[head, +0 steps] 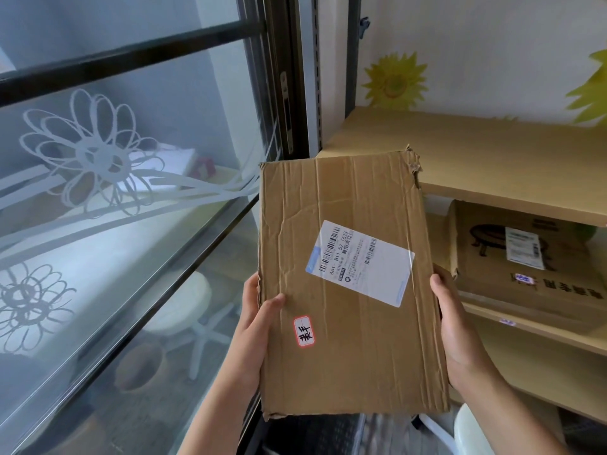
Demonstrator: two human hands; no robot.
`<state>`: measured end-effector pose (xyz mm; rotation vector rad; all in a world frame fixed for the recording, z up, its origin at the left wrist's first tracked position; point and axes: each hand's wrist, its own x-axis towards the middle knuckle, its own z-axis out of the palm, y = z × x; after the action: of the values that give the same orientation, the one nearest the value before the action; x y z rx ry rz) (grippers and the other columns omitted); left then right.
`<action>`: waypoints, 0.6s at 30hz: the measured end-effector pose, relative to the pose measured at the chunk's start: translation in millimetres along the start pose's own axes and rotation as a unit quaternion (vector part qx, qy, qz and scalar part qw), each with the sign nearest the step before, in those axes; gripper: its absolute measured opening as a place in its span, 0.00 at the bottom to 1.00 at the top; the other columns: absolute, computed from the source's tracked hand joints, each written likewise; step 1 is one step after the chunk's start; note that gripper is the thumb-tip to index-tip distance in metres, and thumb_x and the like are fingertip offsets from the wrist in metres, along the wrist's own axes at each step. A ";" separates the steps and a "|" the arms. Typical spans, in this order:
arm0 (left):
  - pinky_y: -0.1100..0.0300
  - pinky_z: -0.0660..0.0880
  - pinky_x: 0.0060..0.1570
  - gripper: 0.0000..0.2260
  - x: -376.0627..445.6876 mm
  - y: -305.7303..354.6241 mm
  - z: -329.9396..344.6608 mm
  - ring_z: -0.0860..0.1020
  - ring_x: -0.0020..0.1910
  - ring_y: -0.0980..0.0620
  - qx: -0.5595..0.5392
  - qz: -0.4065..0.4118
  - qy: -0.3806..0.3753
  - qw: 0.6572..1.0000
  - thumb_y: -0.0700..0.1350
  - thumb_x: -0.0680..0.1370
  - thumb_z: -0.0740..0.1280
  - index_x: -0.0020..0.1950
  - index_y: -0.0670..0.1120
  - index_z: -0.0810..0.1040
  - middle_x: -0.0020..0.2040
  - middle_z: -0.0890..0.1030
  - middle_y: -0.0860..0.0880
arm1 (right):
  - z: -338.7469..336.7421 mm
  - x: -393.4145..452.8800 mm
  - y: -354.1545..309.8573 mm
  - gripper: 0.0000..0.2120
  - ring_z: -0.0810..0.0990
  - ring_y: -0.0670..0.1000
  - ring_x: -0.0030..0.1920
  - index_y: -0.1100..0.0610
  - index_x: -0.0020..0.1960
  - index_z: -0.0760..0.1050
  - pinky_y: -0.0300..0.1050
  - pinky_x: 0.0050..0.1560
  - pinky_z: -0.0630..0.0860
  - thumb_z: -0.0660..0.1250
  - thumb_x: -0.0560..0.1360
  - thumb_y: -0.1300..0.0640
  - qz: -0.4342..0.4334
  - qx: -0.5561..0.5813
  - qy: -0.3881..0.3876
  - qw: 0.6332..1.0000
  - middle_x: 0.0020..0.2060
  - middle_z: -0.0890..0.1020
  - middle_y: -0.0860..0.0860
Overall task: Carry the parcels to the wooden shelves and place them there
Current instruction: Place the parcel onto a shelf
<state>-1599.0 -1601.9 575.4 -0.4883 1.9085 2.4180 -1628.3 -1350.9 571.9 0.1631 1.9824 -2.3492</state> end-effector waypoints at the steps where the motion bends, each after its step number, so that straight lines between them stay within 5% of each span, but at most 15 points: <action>1: 0.53 0.78 0.50 0.16 -1.1 2.3 -0.7 0.83 0.56 0.49 -0.008 0.006 -0.002 1.000 0.43 0.82 0.63 0.62 0.64 0.76 0.61 0.83 0.53 | 0.9 -1.5 -2.3 0.34 0.76 0.47 0.65 0.35 0.59 0.76 0.60 0.71 0.65 0.66 0.57 0.23 -0.003 -0.002 0.002 1.000 0.60 0.82 0.41; 6: 0.51 0.78 0.53 0.16 -12.0 18.8 1.3 0.83 0.55 0.50 -0.024 0.041 -0.012 0.999 0.44 0.80 0.65 0.54 0.67 0.79 0.58 0.85 0.55 | 6.6 -9.0 -21.0 0.15 0.77 0.45 0.63 0.35 0.59 0.75 0.58 0.70 0.67 0.61 0.74 0.36 -0.005 0.006 0.029 1.000 0.56 0.83 0.38; 12: 0.51 0.78 0.53 0.15 -23.3 34.8 3.6 0.85 0.53 0.52 -0.045 0.089 -0.030 0.995 0.44 0.78 0.67 0.57 0.65 0.79 0.56 0.86 0.55 | 7.6 -22.4 -43.5 0.34 0.80 0.50 0.61 0.38 0.62 0.75 0.59 0.64 0.72 0.66 0.59 0.27 -0.018 0.020 0.030 0.999 0.57 0.84 0.45; 18: 0.61 0.80 0.44 0.18 -29.3 43.2 5.2 0.85 0.51 0.55 -0.035 0.129 -0.049 0.990 0.47 0.74 0.65 0.62 0.61 0.77 0.57 0.85 0.54 | 5.0 -27.1 -60.9 0.14 0.83 0.47 0.53 0.37 0.52 0.78 0.55 0.56 0.76 0.60 0.69 0.39 -0.033 0.063 0.031 0.997 0.49 0.85 0.44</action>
<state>-1581.3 -1602.8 624.8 -0.1250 1.9597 2.6152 -1608.7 -1346.1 635.7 0.1816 1.8939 -2.5419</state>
